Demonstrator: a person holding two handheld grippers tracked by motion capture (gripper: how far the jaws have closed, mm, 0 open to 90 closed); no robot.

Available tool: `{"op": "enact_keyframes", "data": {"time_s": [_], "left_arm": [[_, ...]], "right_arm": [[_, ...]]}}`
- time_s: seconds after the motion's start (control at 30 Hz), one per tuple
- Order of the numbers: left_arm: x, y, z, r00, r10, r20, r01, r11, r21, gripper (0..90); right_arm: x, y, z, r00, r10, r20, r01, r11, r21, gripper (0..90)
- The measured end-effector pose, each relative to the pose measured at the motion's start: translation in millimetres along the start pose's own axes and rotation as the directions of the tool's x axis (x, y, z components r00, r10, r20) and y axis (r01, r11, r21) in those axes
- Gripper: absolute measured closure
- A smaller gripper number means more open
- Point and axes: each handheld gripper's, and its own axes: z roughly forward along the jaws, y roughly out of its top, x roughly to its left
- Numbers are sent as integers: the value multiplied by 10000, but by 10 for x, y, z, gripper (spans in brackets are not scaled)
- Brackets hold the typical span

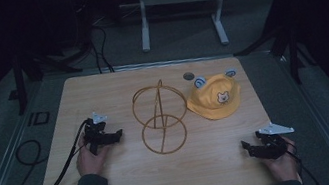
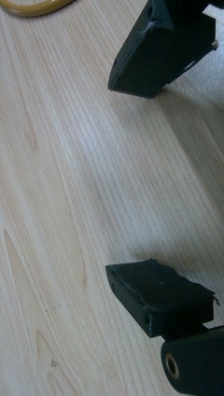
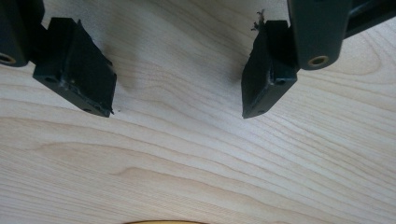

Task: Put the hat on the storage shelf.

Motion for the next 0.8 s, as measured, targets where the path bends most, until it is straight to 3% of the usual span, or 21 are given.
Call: {"op": "enact_keyframes", "data": {"time_s": [0.4, 0.77, 0.8], "left_arm": [[9, -9, -13, 9999, -129, -104, 129, 9999, -65, 144], [8, -16, -20, 9999, -111, -119, 110, 9999, -49, 144], [8, -17, -21, 9999, -115, -118, 115, 9999, -44, 145]], "right_arm": [[-16, 17, -2, 9999, -107, -136, 109, 9998, 148, 266], [-54, 144, -17, 9947, -707, -750, 795, 9894, 1214, 322], [-56, 178, -22, 9907, -947, -981, 1082, 9837, 1436, 365]]}}
